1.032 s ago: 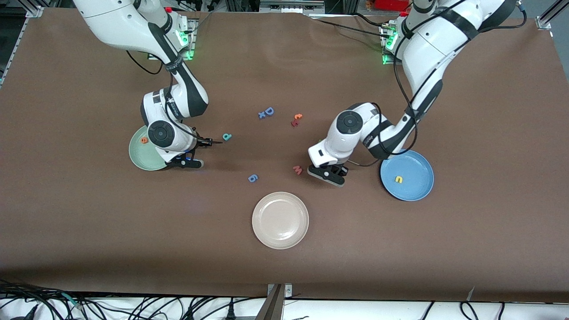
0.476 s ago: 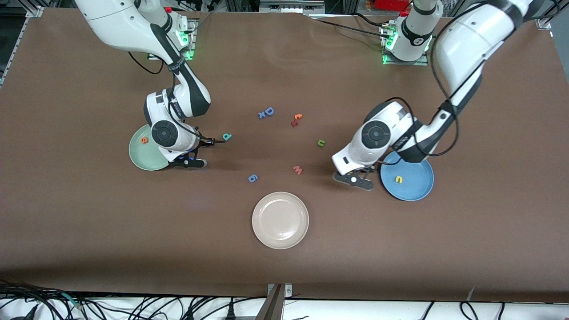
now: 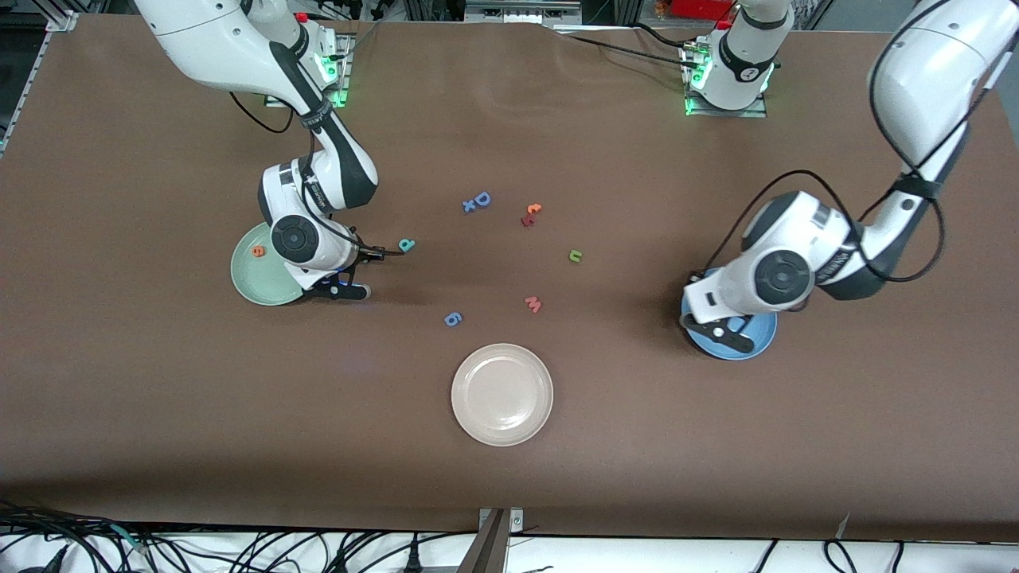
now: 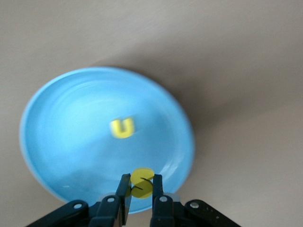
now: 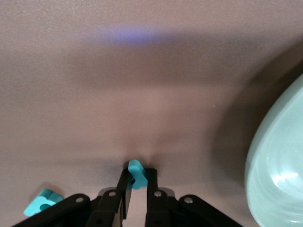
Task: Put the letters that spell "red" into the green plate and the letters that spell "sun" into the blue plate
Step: 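Place the S on the blue plate while the right gripper carries teal letter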
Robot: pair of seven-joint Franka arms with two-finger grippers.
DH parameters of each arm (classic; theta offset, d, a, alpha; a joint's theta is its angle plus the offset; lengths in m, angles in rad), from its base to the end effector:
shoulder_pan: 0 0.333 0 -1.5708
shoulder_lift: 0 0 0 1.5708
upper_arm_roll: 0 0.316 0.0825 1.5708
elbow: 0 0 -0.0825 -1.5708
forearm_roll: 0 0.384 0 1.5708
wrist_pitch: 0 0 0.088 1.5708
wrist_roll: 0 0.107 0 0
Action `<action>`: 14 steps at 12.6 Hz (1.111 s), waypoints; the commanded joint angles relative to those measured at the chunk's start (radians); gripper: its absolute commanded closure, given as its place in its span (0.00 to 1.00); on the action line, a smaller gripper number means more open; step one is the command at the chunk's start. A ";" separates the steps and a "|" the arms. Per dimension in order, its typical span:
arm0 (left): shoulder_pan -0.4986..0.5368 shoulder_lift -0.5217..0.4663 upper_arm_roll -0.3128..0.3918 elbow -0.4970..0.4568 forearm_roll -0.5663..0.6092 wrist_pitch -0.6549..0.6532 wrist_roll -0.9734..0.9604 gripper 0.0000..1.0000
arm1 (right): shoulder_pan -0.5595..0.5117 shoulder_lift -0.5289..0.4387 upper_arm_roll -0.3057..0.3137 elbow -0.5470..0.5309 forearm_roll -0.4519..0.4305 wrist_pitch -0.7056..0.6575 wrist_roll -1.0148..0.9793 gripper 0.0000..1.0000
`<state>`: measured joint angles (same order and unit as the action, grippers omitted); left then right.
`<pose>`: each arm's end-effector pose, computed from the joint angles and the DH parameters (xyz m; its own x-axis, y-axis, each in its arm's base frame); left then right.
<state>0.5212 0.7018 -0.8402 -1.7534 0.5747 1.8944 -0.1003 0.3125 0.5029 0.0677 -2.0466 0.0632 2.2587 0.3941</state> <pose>0.6148 -0.1139 0.2516 0.8673 -0.4163 -0.2729 -0.4299 -0.9028 0.0106 0.5203 0.2104 0.1705 0.9540 -0.0690 -0.2916 -0.0575 -0.9972 0.0478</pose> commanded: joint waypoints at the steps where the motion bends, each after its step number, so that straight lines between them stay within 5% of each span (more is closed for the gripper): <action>1: 0.057 -0.011 -0.023 -0.041 0.036 -0.014 0.051 0.98 | -0.007 -0.001 0.006 -0.010 0.012 0.007 0.003 0.93; 5: 0.071 -0.004 -0.017 -0.078 0.037 0.011 0.048 0.98 | -0.013 -0.088 -0.006 0.031 0.012 -0.141 -0.001 0.93; 8: 0.072 -0.002 0.015 -0.135 0.037 0.119 0.040 0.96 | -0.016 -0.115 -0.081 0.137 0.009 -0.364 -0.049 0.93; 10: 0.071 -0.001 0.016 -0.141 0.037 0.138 0.039 0.91 | -0.018 -0.109 -0.164 0.137 0.009 -0.383 -0.136 0.94; 11: 0.069 -0.001 0.016 -0.141 0.037 0.138 0.036 0.62 | -0.019 -0.100 -0.201 0.132 0.009 -0.380 -0.188 0.94; 12: 0.069 0.001 0.016 -0.141 0.037 0.138 0.033 0.01 | -0.019 -0.089 -0.233 0.128 0.009 -0.377 -0.243 0.94; 14: 0.068 -0.013 0.006 -0.141 0.036 0.123 0.031 0.00 | -0.024 -0.060 -0.259 0.122 0.009 -0.361 -0.306 0.94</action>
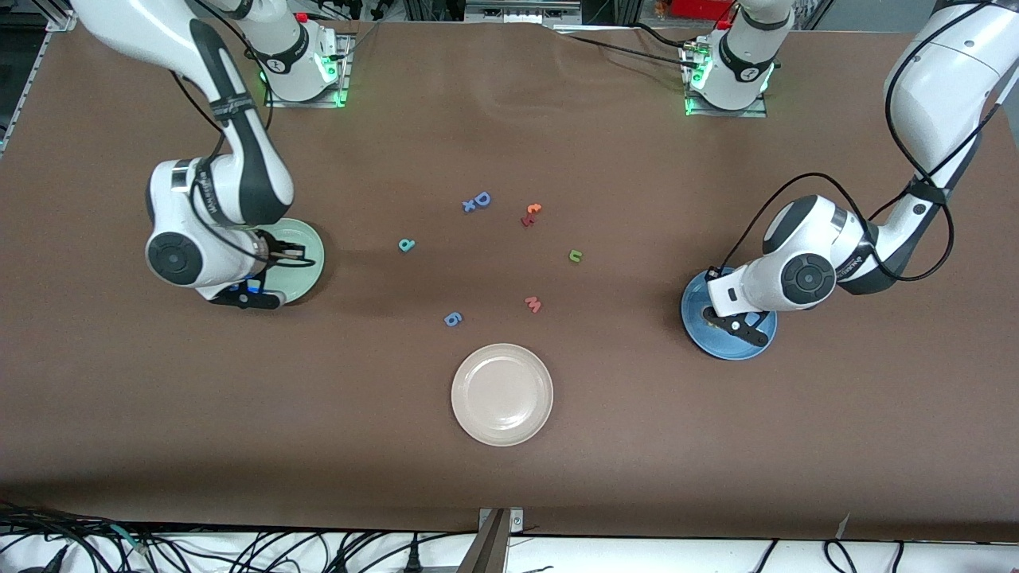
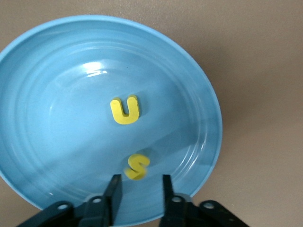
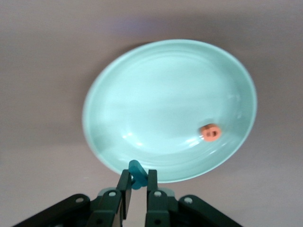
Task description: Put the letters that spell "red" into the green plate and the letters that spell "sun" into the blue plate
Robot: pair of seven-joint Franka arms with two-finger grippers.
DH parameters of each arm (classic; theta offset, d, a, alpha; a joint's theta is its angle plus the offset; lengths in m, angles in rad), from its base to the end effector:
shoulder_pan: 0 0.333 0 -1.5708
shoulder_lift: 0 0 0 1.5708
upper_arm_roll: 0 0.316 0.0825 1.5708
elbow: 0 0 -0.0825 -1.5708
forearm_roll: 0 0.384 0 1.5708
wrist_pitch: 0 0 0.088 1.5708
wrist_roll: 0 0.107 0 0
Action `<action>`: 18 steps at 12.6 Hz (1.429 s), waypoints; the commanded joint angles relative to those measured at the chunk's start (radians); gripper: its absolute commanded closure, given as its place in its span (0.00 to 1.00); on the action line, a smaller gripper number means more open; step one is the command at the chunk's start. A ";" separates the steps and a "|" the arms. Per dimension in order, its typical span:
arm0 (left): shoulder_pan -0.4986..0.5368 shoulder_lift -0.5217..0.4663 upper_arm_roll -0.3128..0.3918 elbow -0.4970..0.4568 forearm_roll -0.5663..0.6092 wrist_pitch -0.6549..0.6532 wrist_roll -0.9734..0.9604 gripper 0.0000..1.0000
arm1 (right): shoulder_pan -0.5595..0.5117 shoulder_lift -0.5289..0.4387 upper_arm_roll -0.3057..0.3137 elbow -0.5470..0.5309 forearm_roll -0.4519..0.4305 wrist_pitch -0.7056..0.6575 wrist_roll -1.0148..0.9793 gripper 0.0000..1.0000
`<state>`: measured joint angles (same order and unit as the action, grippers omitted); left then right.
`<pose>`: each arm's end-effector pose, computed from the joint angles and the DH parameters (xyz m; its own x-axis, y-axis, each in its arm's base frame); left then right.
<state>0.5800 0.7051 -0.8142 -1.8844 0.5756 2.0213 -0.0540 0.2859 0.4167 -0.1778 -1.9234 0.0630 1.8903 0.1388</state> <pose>0.5892 -0.0904 0.2064 0.8525 -0.4476 -0.2700 -0.4487 -0.8916 0.0612 0.5658 0.0686 0.2494 0.9043 -0.0778 -0.4197 -0.0462 -0.9953 0.0850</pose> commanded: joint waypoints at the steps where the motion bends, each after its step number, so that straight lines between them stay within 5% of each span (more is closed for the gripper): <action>1: 0.009 -0.032 -0.034 -0.007 0.023 -0.016 -0.029 0.00 | -0.001 0.039 -0.014 -0.015 0.009 0.032 -0.054 0.94; 5: -0.015 -0.039 -0.212 -0.001 0.017 -0.104 -0.342 0.00 | -0.007 0.085 -0.014 -0.052 0.009 0.136 -0.093 0.92; 7: -0.142 -0.029 -0.230 0.008 0.017 -0.095 -0.565 0.00 | -0.014 0.089 -0.014 -0.052 0.009 0.141 -0.099 0.92; 9: -0.238 -0.004 -0.226 0.033 0.020 -0.060 -0.715 0.00 | -0.022 0.099 -0.015 -0.048 0.008 0.147 -0.120 0.80; 10: -0.276 0.002 -0.220 0.030 0.024 -0.017 -0.751 0.00 | -0.024 0.099 -0.015 -0.048 0.009 0.147 -0.122 0.65; 11: -0.314 0.020 -0.192 0.027 0.026 0.032 -0.779 0.00 | -0.022 0.097 -0.015 -0.046 0.009 0.144 -0.119 0.41; 12: -0.368 0.039 -0.148 0.027 0.030 0.074 -0.809 0.00 | -0.021 0.090 -0.014 -0.045 0.009 0.139 -0.116 0.33; 15: -0.550 0.046 0.027 0.025 0.033 0.184 -0.872 0.00 | -0.007 0.050 0.018 -0.034 0.012 0.110 -0.043 0.28; 18: -0.601 0.073 0.092 0.019 0.035 0.246 -0.899 0.00 | -0.007 0.019 0.153 -0.032 0.012 0.087 0.216 0.29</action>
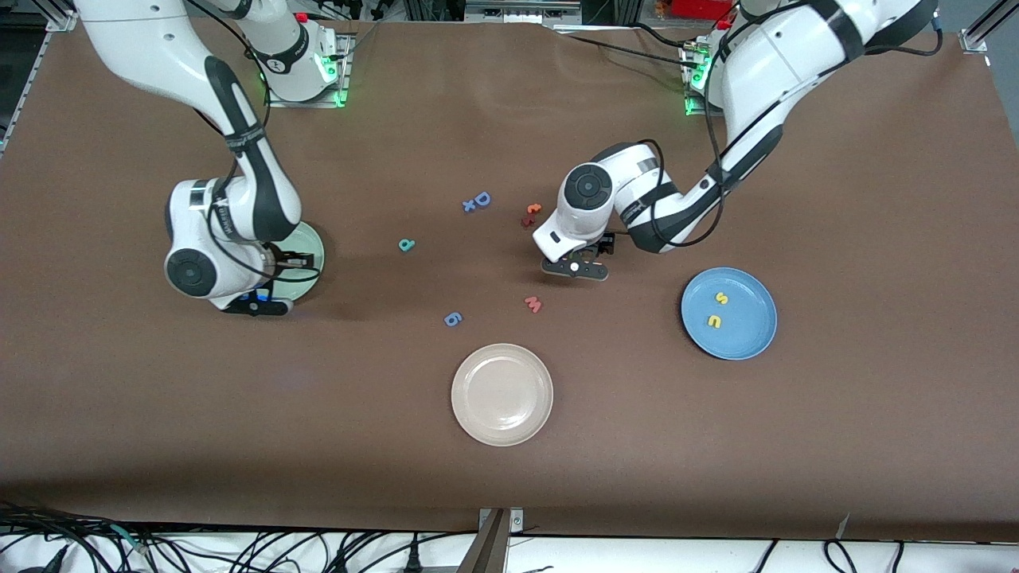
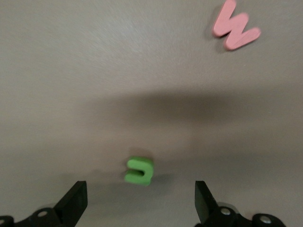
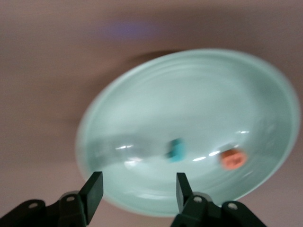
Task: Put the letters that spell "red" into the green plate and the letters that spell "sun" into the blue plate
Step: 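Grasp the green U with the left gripper while the right gripper grasps teal p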
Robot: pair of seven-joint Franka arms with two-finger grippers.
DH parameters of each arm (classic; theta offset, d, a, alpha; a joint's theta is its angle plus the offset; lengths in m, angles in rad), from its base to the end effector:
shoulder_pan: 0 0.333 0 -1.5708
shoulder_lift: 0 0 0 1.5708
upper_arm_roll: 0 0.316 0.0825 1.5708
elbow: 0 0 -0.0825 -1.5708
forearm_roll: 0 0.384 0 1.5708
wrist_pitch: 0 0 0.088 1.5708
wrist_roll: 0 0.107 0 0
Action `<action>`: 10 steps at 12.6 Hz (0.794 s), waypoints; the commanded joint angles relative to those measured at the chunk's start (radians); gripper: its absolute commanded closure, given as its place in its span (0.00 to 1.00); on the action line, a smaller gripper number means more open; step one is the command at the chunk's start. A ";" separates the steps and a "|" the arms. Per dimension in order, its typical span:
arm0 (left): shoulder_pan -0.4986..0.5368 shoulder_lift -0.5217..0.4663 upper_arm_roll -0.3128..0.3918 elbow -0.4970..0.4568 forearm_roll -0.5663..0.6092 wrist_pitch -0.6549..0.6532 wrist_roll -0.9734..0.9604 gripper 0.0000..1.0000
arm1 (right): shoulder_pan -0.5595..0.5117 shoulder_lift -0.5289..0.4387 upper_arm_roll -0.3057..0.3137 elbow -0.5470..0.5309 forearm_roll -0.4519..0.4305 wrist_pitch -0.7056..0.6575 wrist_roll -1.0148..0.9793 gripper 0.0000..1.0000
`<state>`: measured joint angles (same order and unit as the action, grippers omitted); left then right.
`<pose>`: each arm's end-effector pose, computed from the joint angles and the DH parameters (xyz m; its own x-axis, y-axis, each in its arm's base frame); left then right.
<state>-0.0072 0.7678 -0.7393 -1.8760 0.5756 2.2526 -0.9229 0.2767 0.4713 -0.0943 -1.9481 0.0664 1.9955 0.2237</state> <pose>0.4717 -0.3939 0.1757 0.9820 -0.1194 -0.1462 -0.1240 -0.9920 -0.0225 0.5589 0.1078 0.2108 0.9124 -0.0923 -0.3988 -0.0615 -0.9941 0.0894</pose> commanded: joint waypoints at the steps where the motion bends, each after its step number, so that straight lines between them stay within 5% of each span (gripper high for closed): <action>1: -0.014 0.011 0.017 0.011 0.035 0.015 -0.030 0.00 | 0.002 -0.037 0.109 -0.005 0.010 -0.009 0.214 0.30; 4: -0.014 0.015 0.030 0.011 0.038 0.016 -0.016 0.07 | 0.002 -0.026 0.226 0.006 0.058 0.043 0.434 0.30; 5: -0.014 0.021 0.031 0.011 0.064 0.019 -0.016 0.20 | 0.002 -0.017 0.252 0.003 0.058 0.069 0.488 0.30; 7: -0.011 0.028 0.031 0.011 0.090 0.019 -0.020 0.71 | 0.002 -0.004 0.280 -0.014 0.059 0.118 0.568 0.31; 8: -0.005 0.025 0.029 0.011 0.090 0.019 -0.024 0.85 | 0.002 -0.003 0.294 -0.035 0.059 0.156 0.610 0.31; 10: -0.004 0.022 0.028 0.014 0.090 0.018 -0.025 0.90 | 0.002 -0.003 0.320 -0.078 0.059 0.239 0.681 0.32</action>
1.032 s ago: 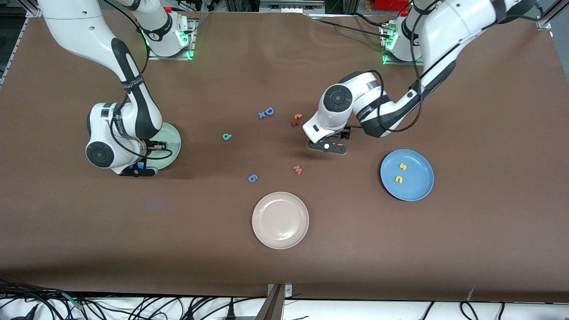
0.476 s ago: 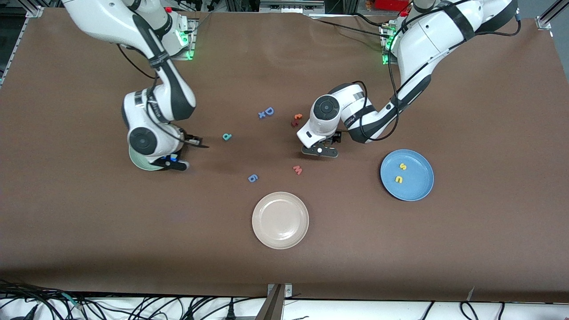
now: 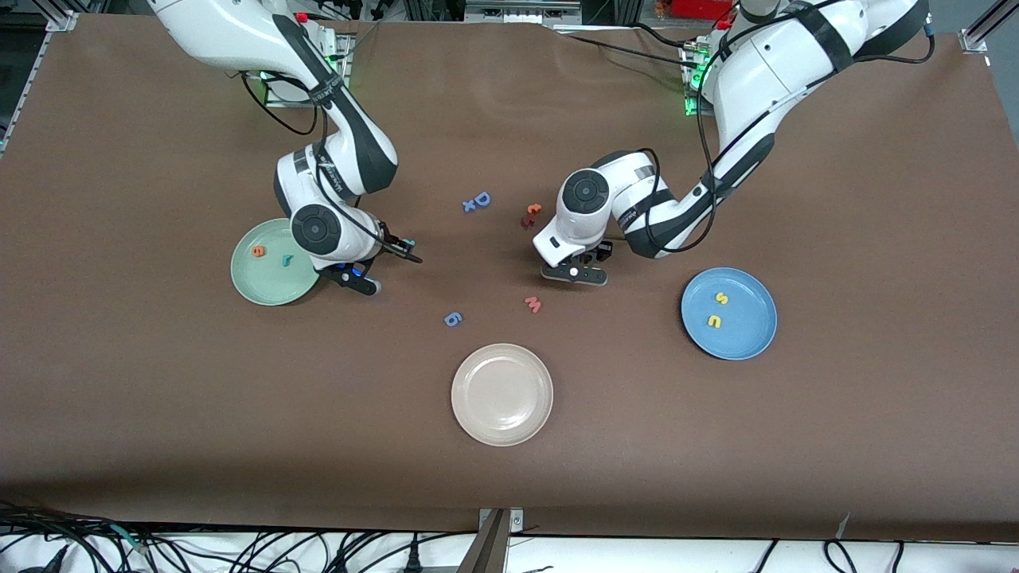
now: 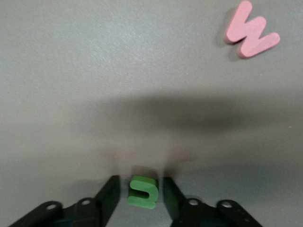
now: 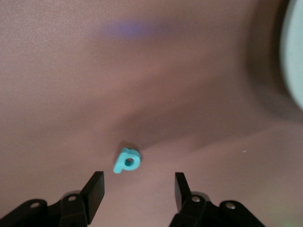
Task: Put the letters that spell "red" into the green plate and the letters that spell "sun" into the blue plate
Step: 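Grasp the green U with the left gripper while the right gripper grasps teal p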
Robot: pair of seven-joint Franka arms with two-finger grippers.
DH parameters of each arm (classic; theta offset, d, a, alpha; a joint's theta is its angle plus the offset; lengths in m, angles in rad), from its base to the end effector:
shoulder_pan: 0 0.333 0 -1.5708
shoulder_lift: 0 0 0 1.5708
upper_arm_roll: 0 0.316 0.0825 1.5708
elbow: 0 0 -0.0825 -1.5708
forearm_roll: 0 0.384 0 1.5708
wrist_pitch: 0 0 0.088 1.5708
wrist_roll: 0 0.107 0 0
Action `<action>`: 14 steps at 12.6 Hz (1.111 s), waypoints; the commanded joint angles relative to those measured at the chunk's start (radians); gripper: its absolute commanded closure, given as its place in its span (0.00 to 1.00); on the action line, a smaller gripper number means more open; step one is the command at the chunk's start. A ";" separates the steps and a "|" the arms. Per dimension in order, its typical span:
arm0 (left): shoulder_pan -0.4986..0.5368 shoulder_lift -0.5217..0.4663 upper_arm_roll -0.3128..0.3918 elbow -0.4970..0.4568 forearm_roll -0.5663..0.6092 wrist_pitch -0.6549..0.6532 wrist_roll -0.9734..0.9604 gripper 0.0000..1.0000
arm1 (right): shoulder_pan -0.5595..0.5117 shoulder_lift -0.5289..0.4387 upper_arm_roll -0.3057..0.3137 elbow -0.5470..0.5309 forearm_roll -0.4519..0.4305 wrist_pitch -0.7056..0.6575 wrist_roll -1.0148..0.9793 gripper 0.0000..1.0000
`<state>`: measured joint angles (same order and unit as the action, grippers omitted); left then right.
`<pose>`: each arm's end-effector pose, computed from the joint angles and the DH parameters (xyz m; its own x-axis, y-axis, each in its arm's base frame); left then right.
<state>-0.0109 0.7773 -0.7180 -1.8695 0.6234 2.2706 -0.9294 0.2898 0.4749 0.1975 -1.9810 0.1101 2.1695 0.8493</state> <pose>0.4796 -0.3876 0.1688 0.9852 -0.1291 -0.1130 -0.1342 -0.9902 -0.0382 0.5115 0.2744 0.2095 0.8519 -0.4255 -0.3054 -0.4136 -0.9042 0.1062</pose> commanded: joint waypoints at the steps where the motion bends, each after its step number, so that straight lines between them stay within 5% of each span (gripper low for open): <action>1: 0.003 0.011 0.006 0.009 0.042 0.000 -0.016 0.93 | -0.011 -0.007 0.030 -0.064 0.016 0.091 0.062 0.32; 9: 0.041 -0.030 -0.021 0.015 0.032 -0.026 -0.012 0.95 | -0.009 -0.005 0.037 -0.134 0.016 0.182 0.070 0.41; 14: 0.323 -0.039 -0.283 0.023 0.032 -0.210 0.133 0.95 | -0.011 -0.005 0.037 -0.159 0.017 0.260 0.097 0.41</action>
<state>0.1952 0.7589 -0.9022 -1.8396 0.6247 2.1358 -0.8689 0.2887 0.4812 0.2214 -2.1095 0.1113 2.3904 0.9231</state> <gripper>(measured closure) 0.722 0.405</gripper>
